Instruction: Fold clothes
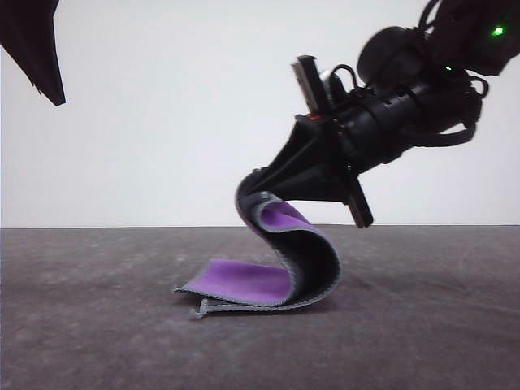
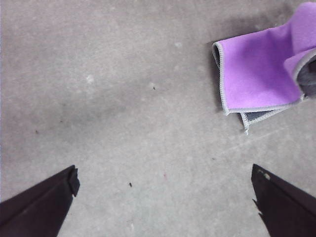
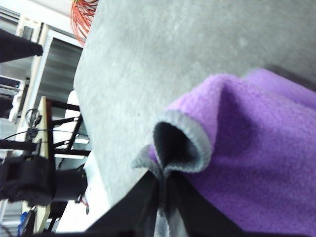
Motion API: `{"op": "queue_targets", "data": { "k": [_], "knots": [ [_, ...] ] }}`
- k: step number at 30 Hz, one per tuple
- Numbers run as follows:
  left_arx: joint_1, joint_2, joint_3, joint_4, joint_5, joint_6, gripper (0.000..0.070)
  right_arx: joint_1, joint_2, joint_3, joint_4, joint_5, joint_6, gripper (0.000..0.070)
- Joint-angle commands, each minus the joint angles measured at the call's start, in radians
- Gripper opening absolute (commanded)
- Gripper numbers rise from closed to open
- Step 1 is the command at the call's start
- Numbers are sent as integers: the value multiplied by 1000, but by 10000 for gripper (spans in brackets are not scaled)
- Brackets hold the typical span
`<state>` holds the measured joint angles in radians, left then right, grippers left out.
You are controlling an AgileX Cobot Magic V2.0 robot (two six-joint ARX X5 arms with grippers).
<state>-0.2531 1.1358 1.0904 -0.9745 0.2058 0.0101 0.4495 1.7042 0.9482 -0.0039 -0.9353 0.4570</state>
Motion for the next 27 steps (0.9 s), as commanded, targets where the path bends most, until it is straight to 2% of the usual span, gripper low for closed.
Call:
{"op": "queue_targets", "data": {
  "k": [1,11,13,16,17,27],
  "knots": [
    [-2,7,9,3,2,0,700,14,22,17,11,9,30,4],
    [-2,7,9,0,3,0,700,39,22,17,-12,27,26,11],
    [-2,7,9,-1,4,0,700,39,22,17,-22,27,22,101],
    [-2,7,9,-1,4,0,700,39,22,17,-27,23,22,339],
    [-2,7,9,0,4,0,700,39,22,17,-27,19,22,379],
    [-2,7,9,0,4,0,700,39,22,17,-25,12,19,403]
  ]
}}
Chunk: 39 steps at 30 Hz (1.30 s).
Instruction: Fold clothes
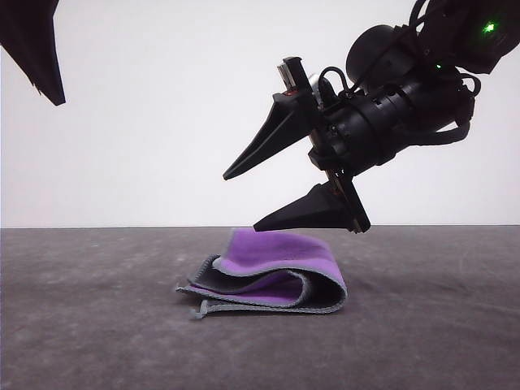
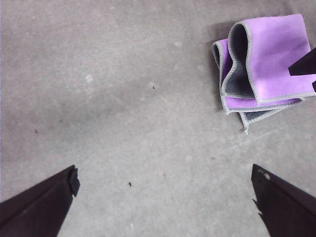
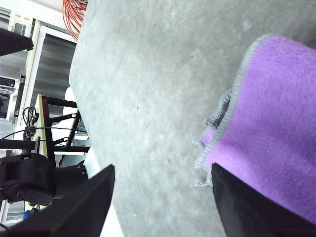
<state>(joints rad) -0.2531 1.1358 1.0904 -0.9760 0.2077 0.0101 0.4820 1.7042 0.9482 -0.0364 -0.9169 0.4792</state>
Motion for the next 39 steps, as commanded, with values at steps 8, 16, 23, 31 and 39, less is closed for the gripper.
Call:
{"op": "queue_targets", "data": {
  "k": [8,16,23,31,39],
  "knots": [
    [-2,7,9,1,2,0,700,0,22,17,14,-5,-25,408],
    [-2,7,9,1,2,2,700,-48,3,17,-18,2,-84,408],
    [12,7,9,8,2,8,700,-189,-121,18,-214,83,-255,408],
    [83,8,9,35,2,7,700,-391,-304,18,-491,293,-463,408],
    [109,8,9,35,2,7,700,-494,-377,17,-542,334,-510,386]
  ]
}}
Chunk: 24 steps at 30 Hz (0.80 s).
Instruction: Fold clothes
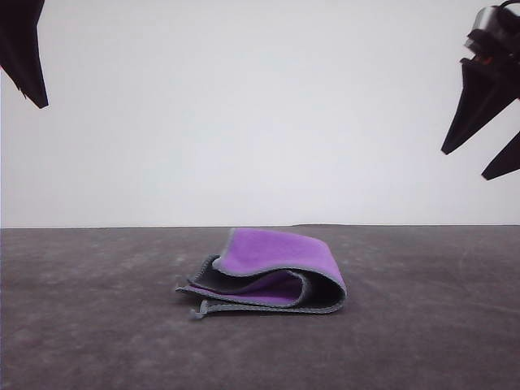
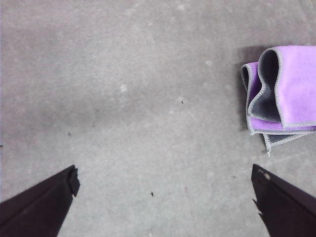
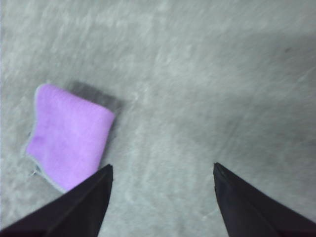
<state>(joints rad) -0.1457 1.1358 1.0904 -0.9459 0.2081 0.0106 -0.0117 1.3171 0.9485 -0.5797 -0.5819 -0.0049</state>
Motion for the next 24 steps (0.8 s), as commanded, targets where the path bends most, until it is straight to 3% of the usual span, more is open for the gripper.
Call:
{"op": "queue_targets", "data": {
  "k": [1,2,4,5,6,24],
  "knots": [
    [2,8,9,5,2,7,664,-3,9,17,1,-1,-27,340],
    [2,8,9,5,2,7,556,-4,9,17,-1,-1,-29,253],
    [2,8,9,4,2,10,140,-4,9,17,-8,0,-44,1],
    [2,8,9,5,2,12,34,-4,9,17,-9,2,-50,6],
    [2,8,9,5,2,14,5,-4,9,17,-11,3,-53,7],
    [2,8,10,0,2,3,0,-4,9,17,30,7,-59,7]
  ]
}}
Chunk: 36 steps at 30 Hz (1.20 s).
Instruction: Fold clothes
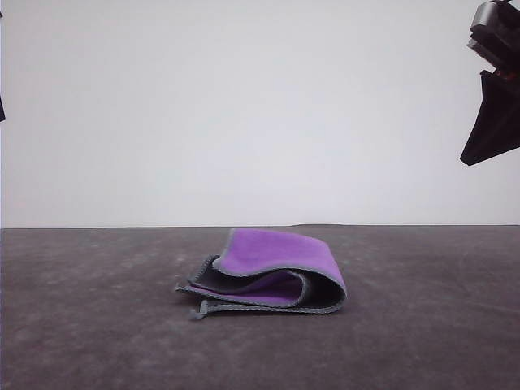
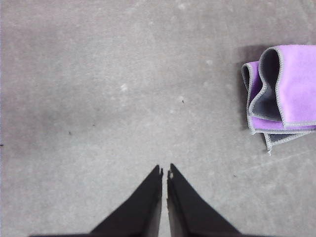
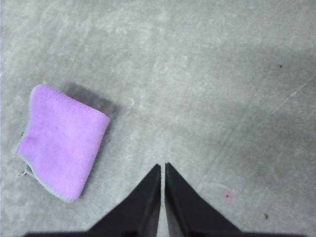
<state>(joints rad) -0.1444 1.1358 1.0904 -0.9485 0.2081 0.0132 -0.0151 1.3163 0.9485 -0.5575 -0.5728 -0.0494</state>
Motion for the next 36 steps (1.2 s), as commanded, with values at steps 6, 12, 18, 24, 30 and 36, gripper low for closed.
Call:
{"op": "queue_targets", "data": {
  "k": [6,12,18,24,30,36],
  "knots": [
    [0,7,10,3,2,0,0,0,10,17,11,-2,-14,7],
    [13,-49,4,30,-4,27,0,0,10,17,11,-2,-14,7],
    [70,-216,-150,266,-6,-2,0,0,10,17,11,-2,-14,7],
    [117,-457,-509,625,-22,-7,0,0,10,17,11,-2,-14,7],
    [134,-702,-787,770,-128,-55,0,0,10,17,11,-2,-14,7],
    [162,-911,-933,762,-156,-98,0,0,10,17,11,-2,-14,7]
  ]
}}
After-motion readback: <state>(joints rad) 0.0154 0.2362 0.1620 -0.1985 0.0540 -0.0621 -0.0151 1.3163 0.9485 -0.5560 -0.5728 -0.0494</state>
